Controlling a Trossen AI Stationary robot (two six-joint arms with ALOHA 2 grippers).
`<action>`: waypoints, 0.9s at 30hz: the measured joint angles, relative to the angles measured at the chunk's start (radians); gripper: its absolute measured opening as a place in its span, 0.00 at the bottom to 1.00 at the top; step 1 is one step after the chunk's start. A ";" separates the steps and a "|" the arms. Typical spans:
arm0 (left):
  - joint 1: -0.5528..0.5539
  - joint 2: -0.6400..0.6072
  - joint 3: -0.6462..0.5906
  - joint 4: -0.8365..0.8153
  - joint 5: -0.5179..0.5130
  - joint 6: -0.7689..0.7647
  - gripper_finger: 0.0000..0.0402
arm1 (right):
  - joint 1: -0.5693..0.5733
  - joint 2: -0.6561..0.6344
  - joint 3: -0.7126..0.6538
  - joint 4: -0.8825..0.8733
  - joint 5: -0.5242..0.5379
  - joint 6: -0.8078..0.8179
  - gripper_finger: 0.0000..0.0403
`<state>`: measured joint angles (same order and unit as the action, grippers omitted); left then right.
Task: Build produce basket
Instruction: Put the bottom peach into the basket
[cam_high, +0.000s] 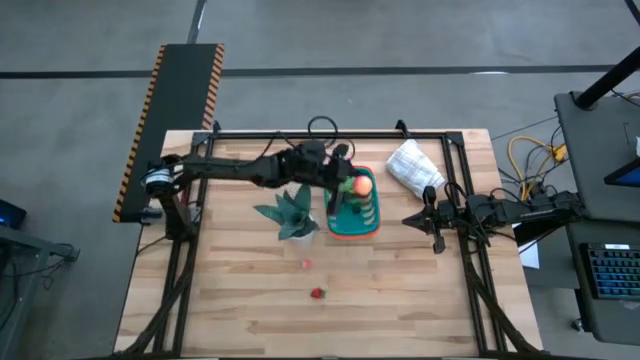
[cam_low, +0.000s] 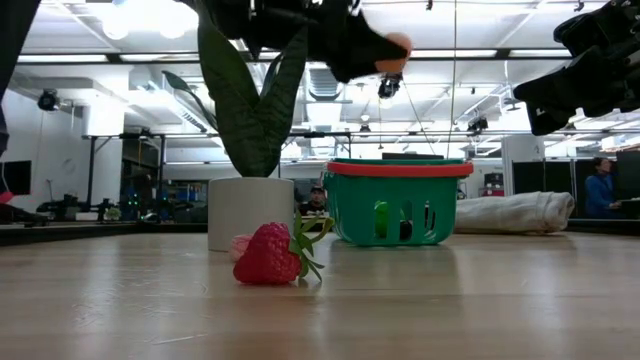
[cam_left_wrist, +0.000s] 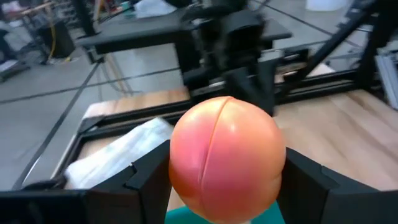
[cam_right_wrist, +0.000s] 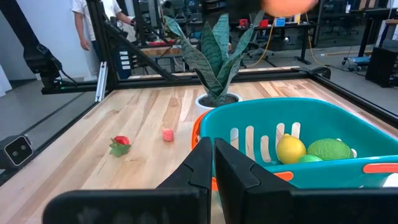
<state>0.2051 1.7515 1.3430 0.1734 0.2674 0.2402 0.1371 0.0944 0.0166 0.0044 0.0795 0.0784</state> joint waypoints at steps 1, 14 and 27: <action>0.017 0.000 -0.001 -0.001 0.006 -0.007 0.52 | 0.000 0.000 0.000 0.000 0.000 0.000 0.02; 0.138 0.135 0.009 -0.012 0.055 -0.068 0.52 | 0.000 0.000 0.000 -0.001 0.000 0.000 0.02; 0.136 0.237 0.077 -0.092 0.060 -0.049 0.52 | 0.000 0.000 0.000 -0.001 0.000 0.000 0.02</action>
<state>0.3412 1.9882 1.4203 0.0815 0.3275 0.1912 0.1369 0.0944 0.0166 0.0036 0.0795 0.0784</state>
